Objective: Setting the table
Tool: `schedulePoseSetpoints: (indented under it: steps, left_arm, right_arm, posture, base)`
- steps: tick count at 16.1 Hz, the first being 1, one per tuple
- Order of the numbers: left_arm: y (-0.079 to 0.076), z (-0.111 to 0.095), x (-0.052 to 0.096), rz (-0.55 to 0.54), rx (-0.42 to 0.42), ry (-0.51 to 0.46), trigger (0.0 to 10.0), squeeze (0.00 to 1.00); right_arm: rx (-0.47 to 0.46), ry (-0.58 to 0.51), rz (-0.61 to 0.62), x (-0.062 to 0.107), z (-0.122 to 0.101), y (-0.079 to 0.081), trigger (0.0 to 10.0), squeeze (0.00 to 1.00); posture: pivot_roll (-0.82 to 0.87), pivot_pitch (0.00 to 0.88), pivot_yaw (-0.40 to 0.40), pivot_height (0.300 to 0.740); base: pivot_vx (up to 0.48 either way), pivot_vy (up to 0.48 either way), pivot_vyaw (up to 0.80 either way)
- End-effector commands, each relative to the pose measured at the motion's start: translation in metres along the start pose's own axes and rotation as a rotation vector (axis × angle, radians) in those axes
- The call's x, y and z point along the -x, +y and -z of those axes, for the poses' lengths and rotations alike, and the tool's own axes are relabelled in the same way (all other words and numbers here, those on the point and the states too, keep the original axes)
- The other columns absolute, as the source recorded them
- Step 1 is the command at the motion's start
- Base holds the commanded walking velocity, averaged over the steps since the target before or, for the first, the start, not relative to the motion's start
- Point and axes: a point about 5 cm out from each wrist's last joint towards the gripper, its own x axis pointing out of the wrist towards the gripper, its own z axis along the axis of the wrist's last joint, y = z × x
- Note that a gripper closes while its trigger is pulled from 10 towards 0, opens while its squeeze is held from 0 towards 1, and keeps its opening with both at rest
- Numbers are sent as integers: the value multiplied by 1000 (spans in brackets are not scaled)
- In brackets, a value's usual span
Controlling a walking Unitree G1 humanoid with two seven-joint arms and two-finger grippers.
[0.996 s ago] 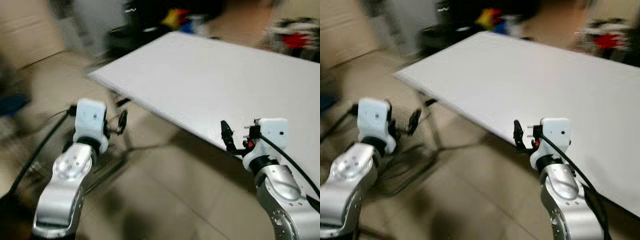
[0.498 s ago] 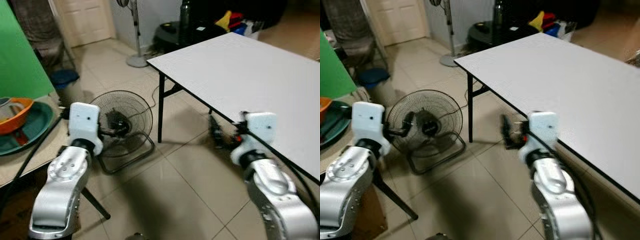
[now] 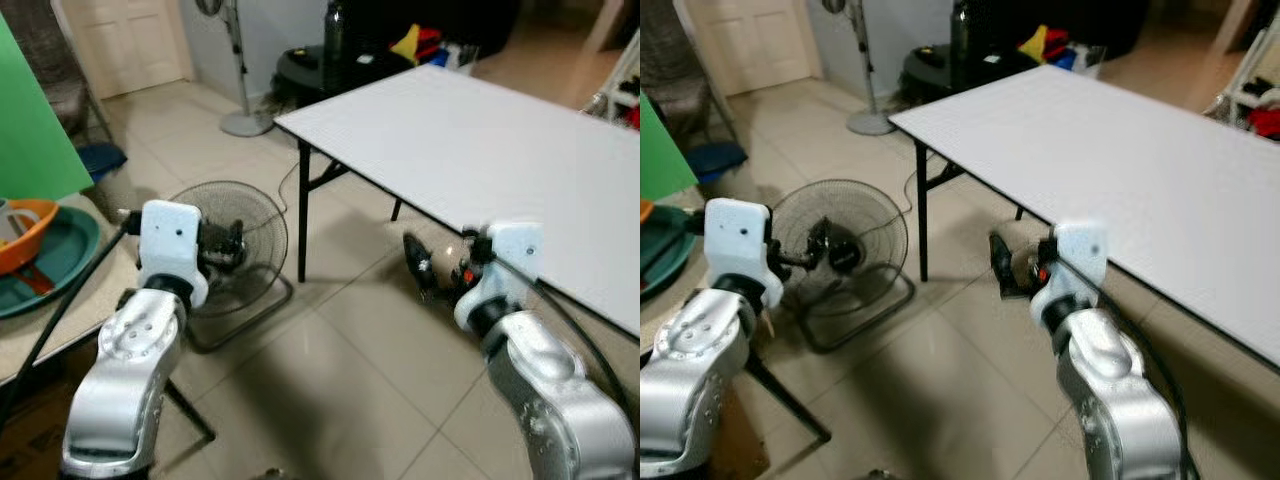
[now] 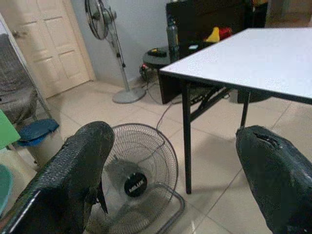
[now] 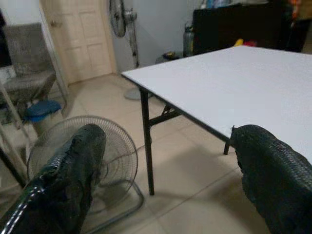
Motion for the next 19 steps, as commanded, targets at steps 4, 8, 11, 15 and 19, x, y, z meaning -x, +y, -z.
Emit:
schedulePoseSetpoints:
  steps: [4,8,11,15,19]
  left_arm:
    - [4,-3,-1,-10,-16,5,10000,0]
    - [4,-5,-1,-18,-15,-4,10000,0]
    - [7,-11,0,-41,-11,-26,10000,0]
    - [8,-18,2,-52,-15,-50,10000,0]
    - [12,-30,2,-62,-9,-111,10000,0]
  right_arm:
    - [-12,25,15,0,3,-1,10000,0]
    - [-18,24,-6,1,2,1,10000,0]
    - [-20,-7,-47,0,-5,6,10000,0]
    - [-22,-8,-113,-3,-8,12,10000,0]
    - [-29,-30,-146,-8,-16,15,10000,0]
  posture:
    - [81,0,72,740]
    - [84,0,73,740]
    - [91,0,67,740]
    - [100,0,62,740]
    - [109,0,58,740]
  base:
    - [0,283,0]
    - [0,230,0]
    - [0,0,533]
    - [0,0,800]
    - [0,0,800]
